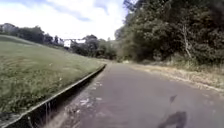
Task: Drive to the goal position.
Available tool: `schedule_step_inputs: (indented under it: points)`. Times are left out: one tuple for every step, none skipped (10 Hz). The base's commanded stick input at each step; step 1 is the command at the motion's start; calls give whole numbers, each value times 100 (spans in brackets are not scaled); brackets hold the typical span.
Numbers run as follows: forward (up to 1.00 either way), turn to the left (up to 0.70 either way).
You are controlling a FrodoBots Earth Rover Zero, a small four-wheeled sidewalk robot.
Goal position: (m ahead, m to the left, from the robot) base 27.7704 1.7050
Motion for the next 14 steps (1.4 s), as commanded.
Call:
schedule_step_inputs:
  points:
    - [70,-10]
    - [70,-6]
    - [70,-2]
    - [70,0]
    - [70,0]
    - [70,0]
    - [70,0]
    - [70,0]
    - [70,0]
    - [70,0]
    - [70,0]
    - [70,0]
    - [70,0]
    - [70,0]
